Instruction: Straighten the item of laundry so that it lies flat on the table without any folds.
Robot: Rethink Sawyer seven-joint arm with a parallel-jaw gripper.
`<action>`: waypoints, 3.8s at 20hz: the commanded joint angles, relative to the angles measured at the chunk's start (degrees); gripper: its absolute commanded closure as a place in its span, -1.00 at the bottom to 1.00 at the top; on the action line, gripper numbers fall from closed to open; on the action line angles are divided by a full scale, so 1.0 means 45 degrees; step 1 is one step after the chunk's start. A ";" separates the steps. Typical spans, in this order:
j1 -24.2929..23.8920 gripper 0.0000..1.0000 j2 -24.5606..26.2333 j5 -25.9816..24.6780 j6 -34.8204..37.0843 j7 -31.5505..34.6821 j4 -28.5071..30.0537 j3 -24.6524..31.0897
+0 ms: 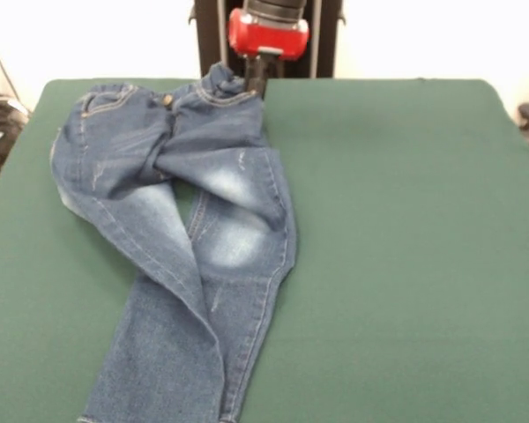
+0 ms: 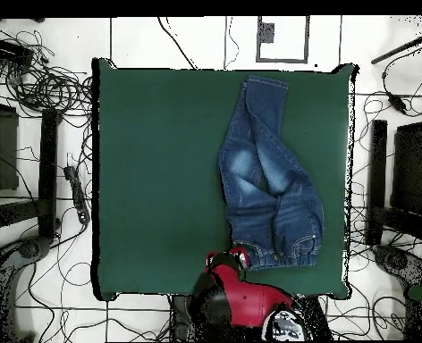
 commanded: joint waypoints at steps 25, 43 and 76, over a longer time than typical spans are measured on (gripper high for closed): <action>0.2035 1.00 0.1930 0.3953 -0.2533 0.5082 0.1234 0.1472; 0.3311 1.00 0.0309 0.5375 -0.0799 0.5759 0.1649 0.1650; 0.3800 1.00 0.3365 0.5689 -0.4266 0.5924 0.1085 0.1370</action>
